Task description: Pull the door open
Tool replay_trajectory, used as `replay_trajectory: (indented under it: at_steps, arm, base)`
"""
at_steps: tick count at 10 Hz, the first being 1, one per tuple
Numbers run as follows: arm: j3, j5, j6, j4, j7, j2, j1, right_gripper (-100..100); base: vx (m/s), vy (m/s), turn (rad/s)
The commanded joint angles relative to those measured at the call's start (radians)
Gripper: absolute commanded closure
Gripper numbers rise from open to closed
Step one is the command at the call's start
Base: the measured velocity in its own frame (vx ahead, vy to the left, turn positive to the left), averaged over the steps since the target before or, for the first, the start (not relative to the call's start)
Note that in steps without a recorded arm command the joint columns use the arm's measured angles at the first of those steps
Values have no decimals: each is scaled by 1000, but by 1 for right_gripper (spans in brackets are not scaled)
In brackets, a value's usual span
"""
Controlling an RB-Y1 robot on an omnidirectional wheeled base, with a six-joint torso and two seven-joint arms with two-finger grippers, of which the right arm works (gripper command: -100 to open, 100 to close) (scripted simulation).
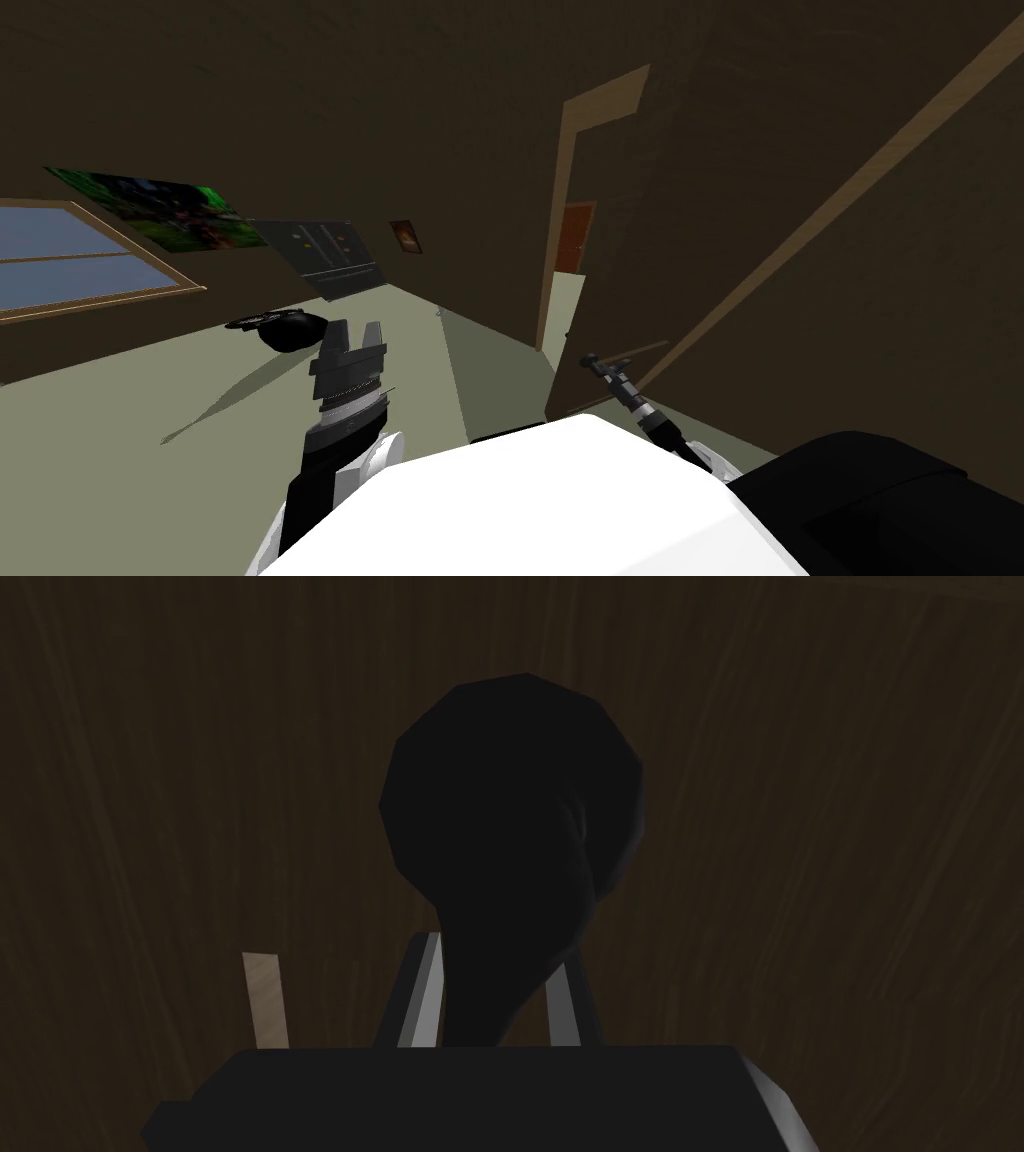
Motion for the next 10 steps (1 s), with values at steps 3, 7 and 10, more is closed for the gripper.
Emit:
replay_trajectory:
  at_steps: [3,7,10]
  arm:
    - [1,-4,-29,20,-4,-11,3,100]
    - [11,0,-41,36,-9,-9,-3,100]
    - [14,1,-55,51,-12,-14,-9,100]
  base:
    - [-195,-57,152]
    - [-145,-54,131]
    - [-211,-81,147]
